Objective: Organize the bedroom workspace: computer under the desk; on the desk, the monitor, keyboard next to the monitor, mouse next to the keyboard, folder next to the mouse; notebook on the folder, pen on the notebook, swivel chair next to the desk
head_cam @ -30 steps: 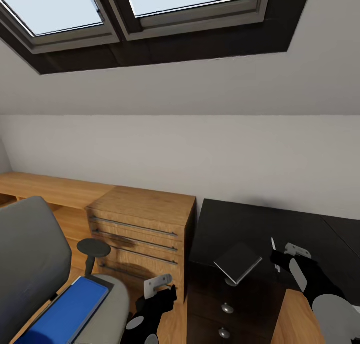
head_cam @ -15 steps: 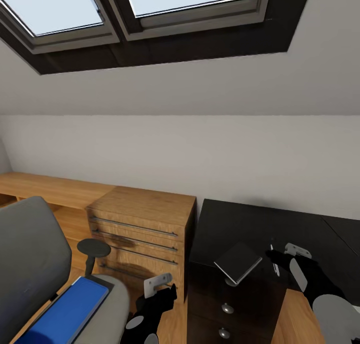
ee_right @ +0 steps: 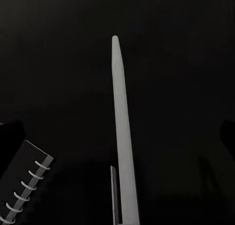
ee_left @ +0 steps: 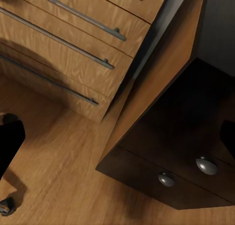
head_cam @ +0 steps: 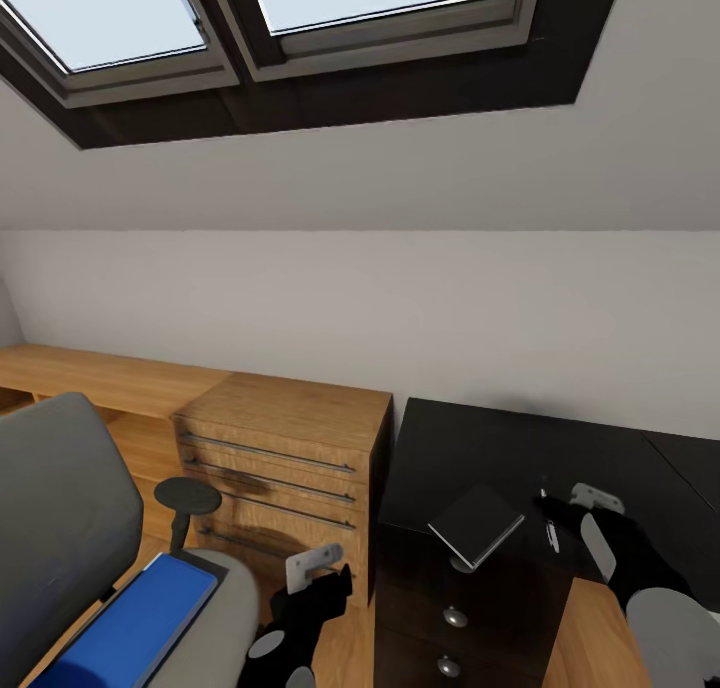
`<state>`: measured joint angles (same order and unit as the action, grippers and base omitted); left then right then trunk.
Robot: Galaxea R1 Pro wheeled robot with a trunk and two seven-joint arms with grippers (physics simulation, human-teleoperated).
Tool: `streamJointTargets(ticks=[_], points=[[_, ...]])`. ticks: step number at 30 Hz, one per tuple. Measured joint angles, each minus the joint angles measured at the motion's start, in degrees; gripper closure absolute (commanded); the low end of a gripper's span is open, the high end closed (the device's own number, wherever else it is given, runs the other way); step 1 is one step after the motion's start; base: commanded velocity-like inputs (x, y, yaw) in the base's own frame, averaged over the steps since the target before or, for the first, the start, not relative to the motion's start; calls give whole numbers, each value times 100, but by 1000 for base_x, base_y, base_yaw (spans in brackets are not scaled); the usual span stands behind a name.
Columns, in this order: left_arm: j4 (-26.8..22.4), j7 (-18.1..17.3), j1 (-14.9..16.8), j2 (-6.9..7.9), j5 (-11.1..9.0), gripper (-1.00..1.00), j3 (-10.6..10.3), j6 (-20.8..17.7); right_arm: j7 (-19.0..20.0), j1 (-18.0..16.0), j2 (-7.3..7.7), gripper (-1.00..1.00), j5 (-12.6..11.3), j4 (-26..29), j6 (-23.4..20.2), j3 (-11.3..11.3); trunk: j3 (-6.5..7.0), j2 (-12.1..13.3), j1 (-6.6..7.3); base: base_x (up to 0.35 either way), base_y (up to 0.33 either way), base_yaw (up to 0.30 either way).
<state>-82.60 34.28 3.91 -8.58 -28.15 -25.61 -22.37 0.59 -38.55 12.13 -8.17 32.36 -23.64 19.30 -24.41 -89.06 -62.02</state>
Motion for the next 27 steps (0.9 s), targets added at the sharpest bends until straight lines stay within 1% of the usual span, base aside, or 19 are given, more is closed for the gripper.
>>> streamJointTargets(ticks=[1,2,5,6,7,8,13,18,19,23,24,25,27], points=[[-7,-1,0,22,0,-100,-3,0,-1,0,0,-100,-6,121,-45,7,0,0,0,0,0,0],[-13,-1,-1,43,0,-100,-5,0,-2,-1,1,-100,-20,349,-214,19,0,0,0,0,0,0],[-17,-2,-1,54,0,-100,-6,0,1,3,1,-100,-32,629,-504,34,0,0,0,0,0,0],[-18,-2,-1,60,0,-100,-7,0,6,7,1,-100,-45,887,-817,47,0,0,0,0,0,0],[-19,-2,-1,61,0,-100,-7,0,9,10,-1,-100,-47,976,-924,50,0,0,0,0,0,0],[-19,-2,-1,64,0,-100,-7,0,16,19,-11,-100,-84,1283,-1279,54,0,0,0,0,0,0],[-20,-2,-1,65,0,-100,-7,0,13,33,-16,-100,-214,1499,-1504,52,0,0,0,0,0,0],[-20,-2,-1,65,0,-100,-7,0,13,35,-23,-100,-251,1562,-1559,48,0,0,0,0,0,0],[-20,-2,-1,65,0,-100,-8,0,12,36,-50,-100,-276,1736,-1786,46,0,0,0,0,0,0],[-20,-2,-1,66,0,-100,-7,0,12,36,-81,-100,-273,1847,-1870,52,0,0,0,0,0,0],[-20,-2,-1,66,0,-100,-7,0,12,36,-90,-100,-276,1877,-1895,53,0,0,0,0,0,206],[-14,1,-2,108,7,-100,-12,0,4,36,-184,-100,-264,1913,-1929,54,0,0,0,0,0,220],[-14,-1,-2,148,7,-100,-13,0,0,35,-223,-100,-247,1919,-1931,55,0,0,0,0,0,244]])
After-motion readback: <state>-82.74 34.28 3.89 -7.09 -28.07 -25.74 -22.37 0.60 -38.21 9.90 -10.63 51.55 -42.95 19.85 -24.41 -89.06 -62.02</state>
